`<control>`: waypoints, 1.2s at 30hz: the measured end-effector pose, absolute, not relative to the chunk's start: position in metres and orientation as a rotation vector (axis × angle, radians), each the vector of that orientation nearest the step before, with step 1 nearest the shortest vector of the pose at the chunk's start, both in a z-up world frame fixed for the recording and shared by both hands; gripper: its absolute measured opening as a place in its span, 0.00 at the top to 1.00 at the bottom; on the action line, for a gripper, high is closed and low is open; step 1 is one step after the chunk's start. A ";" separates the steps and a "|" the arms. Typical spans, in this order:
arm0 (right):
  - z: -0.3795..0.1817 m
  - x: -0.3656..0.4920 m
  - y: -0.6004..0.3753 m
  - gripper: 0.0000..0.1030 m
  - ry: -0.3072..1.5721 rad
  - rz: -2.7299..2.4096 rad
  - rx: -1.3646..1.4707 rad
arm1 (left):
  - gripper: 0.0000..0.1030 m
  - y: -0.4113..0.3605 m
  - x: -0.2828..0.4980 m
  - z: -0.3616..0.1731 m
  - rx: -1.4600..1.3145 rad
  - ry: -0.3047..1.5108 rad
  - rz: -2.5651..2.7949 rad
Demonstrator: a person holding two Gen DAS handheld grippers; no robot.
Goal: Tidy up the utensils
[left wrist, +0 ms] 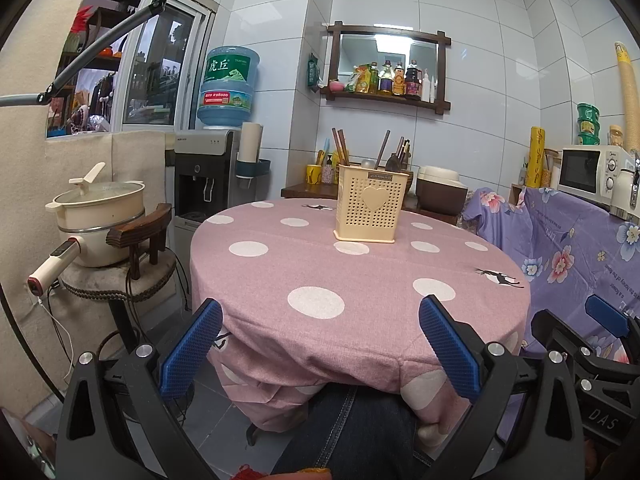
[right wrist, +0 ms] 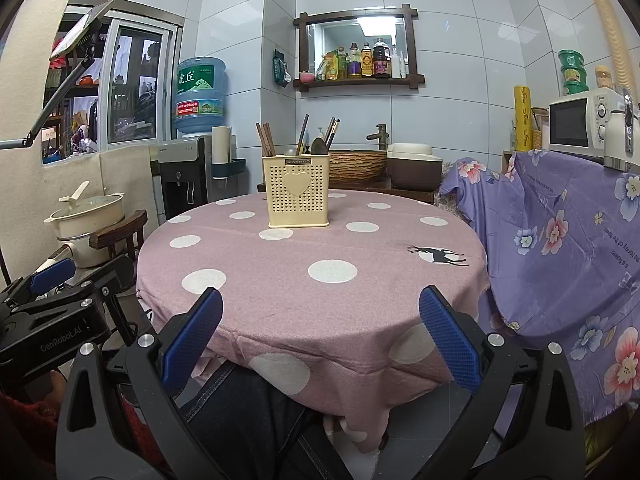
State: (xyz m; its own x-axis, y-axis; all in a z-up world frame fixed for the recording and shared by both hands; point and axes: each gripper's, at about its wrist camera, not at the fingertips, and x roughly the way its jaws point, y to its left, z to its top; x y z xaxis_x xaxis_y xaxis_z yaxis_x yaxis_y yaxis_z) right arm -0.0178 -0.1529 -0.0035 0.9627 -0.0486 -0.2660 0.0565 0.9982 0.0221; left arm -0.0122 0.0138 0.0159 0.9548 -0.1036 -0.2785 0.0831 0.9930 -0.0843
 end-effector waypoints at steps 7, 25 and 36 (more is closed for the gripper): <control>-0.003 -0.018 -0.153 0.06 0.269 -0.054 0.030 | 0.05 0.014 -0.013 0.016 -0.072 0.287 -0.095; -0.004 -0.017 -0.153 0.06 0.271 -0.053 0.029 | 0.05 0.016 -0.012 0.014 -0.070 0.292 -0.100; -0.004 -0.017 -0.154 0.06 0.271 -0.054 0.030 | 0.05 0.015 -0.010 0.013 -0.067 0.300 -0.094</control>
